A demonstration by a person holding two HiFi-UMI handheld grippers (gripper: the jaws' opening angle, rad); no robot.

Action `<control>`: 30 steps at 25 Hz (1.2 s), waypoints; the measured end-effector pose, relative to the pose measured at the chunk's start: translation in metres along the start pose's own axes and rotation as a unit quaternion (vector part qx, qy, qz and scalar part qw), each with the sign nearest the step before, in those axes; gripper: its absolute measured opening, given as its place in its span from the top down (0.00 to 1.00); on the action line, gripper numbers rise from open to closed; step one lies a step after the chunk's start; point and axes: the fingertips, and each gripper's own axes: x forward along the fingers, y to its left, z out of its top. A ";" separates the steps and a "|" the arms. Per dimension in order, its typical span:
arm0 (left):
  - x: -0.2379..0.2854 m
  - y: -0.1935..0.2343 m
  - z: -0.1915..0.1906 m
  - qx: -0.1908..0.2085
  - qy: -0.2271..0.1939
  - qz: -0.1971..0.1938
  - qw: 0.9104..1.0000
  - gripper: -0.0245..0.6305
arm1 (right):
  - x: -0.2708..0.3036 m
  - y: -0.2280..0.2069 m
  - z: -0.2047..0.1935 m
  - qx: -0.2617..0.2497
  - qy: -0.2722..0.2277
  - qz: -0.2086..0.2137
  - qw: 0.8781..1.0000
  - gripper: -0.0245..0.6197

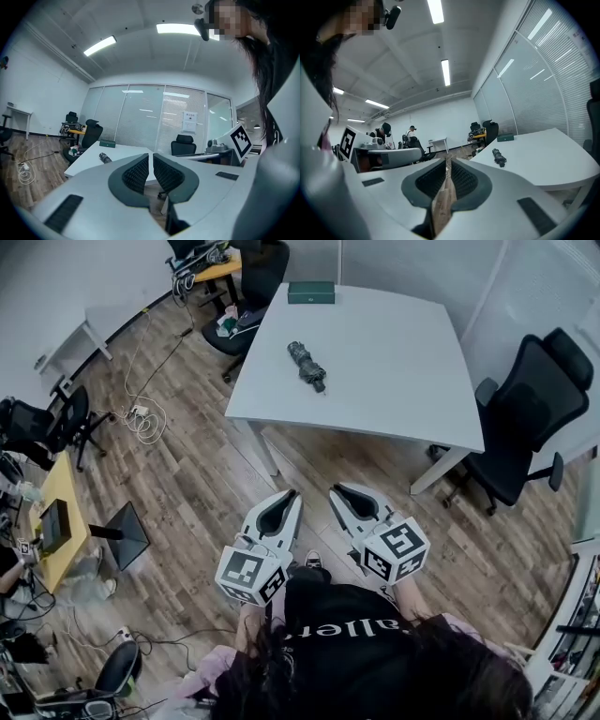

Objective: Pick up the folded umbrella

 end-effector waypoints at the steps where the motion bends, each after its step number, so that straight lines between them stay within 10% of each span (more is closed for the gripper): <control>1: 0.002 0.006 0.001 0.000 0.000 -0.002 1.000 0.91 | 0.007 -0.001 0.001 0.000 0.000 -0.001 1.000 0.89; 30: 0.064 0.106 -0.006 -0.024 0.035 -0.012 0.999 0.91 | 0.111 -0.055 -0.001 0.017 0.035 -0.025 0.999 0.89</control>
